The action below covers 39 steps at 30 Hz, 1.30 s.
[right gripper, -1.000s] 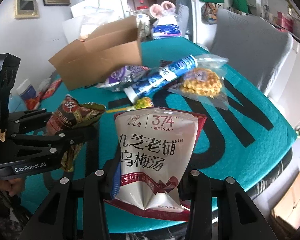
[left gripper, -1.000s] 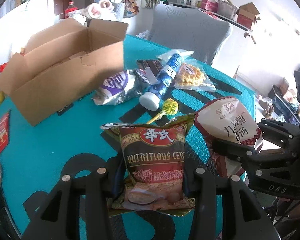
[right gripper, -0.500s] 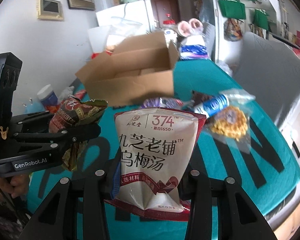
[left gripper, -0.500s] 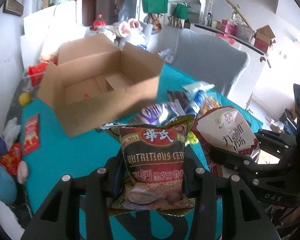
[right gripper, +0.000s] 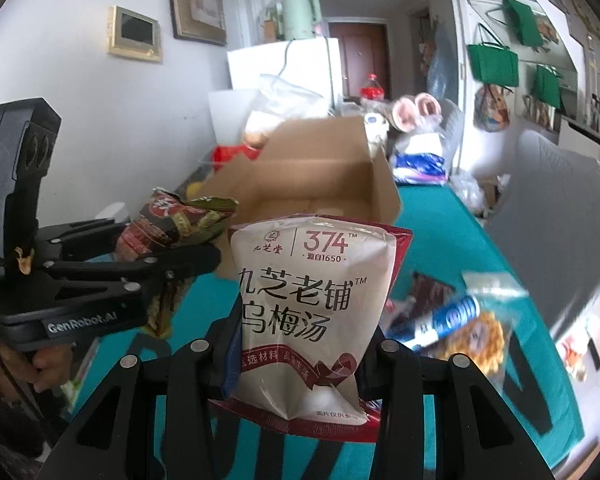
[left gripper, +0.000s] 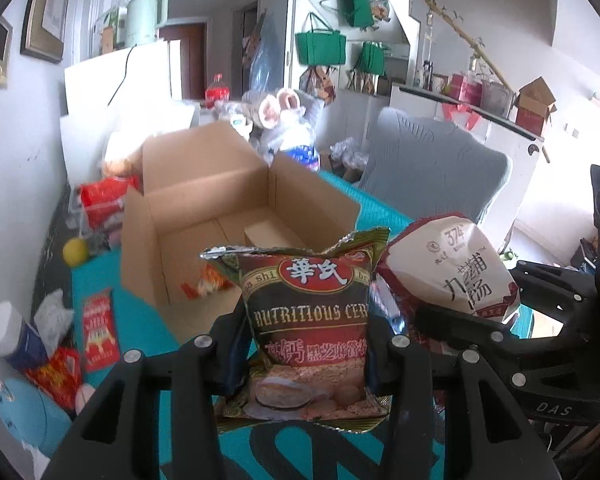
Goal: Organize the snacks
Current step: 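Lift the cereal packet and white bag and carry them toward the cardboard box, then open the left tool dropping the cereal packet while the right tool drops the white bag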
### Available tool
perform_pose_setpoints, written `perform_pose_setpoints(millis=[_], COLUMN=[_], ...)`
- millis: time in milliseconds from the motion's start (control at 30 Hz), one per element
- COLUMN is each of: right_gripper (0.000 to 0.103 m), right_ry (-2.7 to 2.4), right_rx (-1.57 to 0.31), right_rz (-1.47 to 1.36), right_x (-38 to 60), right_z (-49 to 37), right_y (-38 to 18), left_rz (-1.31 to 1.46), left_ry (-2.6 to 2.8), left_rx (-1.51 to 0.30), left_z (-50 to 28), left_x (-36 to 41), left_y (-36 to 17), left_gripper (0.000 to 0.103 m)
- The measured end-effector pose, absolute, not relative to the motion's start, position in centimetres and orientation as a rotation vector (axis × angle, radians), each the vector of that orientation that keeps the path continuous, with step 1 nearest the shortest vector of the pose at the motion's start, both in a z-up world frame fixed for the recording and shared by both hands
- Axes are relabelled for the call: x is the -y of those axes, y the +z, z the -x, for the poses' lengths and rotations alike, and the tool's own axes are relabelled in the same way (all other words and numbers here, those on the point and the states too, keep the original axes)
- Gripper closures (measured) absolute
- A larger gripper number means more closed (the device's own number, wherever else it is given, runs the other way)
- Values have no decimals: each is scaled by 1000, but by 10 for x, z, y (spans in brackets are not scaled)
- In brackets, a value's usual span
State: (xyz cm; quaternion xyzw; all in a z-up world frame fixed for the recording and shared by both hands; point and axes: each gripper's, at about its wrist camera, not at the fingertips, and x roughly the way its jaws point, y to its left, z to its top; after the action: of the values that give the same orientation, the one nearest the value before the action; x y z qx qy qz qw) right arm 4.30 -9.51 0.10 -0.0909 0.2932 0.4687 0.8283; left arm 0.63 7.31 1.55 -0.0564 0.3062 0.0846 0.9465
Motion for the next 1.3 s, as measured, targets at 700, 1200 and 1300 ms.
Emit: perform_pose_setpoints(millis=[700, 1200, 1300], right_gripper=[61, 61, 61], right_ry=[1018, 1066, 1064], right_rx=[-513, -568, -620], right_rz=[174, 177, 179], right_x=[37, -21, -30], right_z=[-100, -146, -155], right_y=[39, -6, -22], left_rz=[133, 156, 186], left_ry=[222, 377, 380], left_rx=[-493, -597, -650], left_z=[-71, -114, -119], left_x=[-133, -187, -196], left_y=[47, -10, -27], left_gripper=[61, 61, 61])
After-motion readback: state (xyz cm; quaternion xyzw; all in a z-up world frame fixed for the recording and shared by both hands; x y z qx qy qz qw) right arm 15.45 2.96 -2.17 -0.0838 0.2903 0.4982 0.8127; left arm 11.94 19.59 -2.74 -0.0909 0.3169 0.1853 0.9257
